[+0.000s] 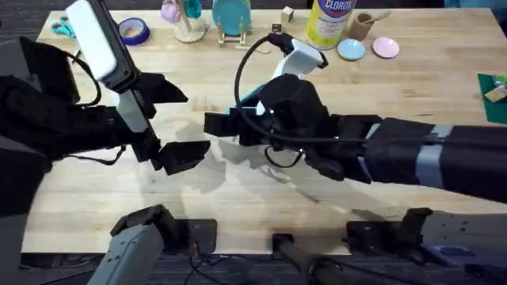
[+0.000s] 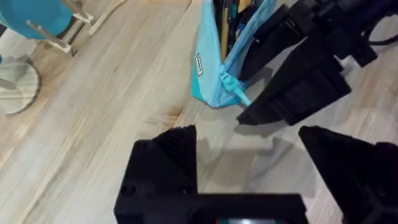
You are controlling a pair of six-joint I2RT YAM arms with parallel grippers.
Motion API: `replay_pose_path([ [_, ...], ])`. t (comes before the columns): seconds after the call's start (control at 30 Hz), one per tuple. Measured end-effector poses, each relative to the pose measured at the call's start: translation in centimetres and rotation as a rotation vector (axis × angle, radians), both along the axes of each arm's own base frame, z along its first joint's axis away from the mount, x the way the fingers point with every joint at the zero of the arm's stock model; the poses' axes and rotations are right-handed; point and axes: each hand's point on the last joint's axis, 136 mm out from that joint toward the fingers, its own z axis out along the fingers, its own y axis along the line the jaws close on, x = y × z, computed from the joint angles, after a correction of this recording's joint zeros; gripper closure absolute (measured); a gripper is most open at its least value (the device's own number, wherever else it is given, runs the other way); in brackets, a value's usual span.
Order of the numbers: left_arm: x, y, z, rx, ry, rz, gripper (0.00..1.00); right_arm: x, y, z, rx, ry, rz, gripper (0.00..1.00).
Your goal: Unzip the bag, pick up the pens from the table one at a time and place them inside, then zip the bag closed.
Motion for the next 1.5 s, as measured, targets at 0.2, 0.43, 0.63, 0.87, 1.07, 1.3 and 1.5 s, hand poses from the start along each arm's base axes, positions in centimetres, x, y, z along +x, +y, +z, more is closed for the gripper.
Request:
replay_pose_path([
  [0.2,0.0,0.0,0.0,0.0,0.0,0.0,0.007,1.0,-0.6,-0.1,-0.023,-0.035,-0.062,0.1],
  [0.43,0.0,0.0,0.0,0.0,0.0,0.0,0.007,1.8,-0.4,-1.0,-0.031,-0.052,-0.088,0.15],
  [0.63,0.0,0.0,0.0,0.0,0.0,0.0,0.007,2.0,-0.5,-1.0,-0.035,-0.056,-0.097,0.308],
  [0.87,0.0,0.0,0.0,0.0,0.0,0.0,0.008,2.2,-0.8,-2.3,-0.067,-0.05,-0.114,0.646],
  [1.07,0.0,0.0,0.0,0.0,0.0,0.0,0.008,2.3,-0.9,-2.4,-0.071,-0.049,-0.12,0.912],
  [1.3,0.0,0.0,0.0,0.0,0.0,0.0,0.008,2.3,-0.9,-2.4,-0.067,-0.046,-0.123,0.97],
  [1.5,0.0,0.0,0.0,0.0,0.0,0.0,0.008,2.3,-0.8,-2.2,-0.066,-0.053,-0.119,0.97],
])
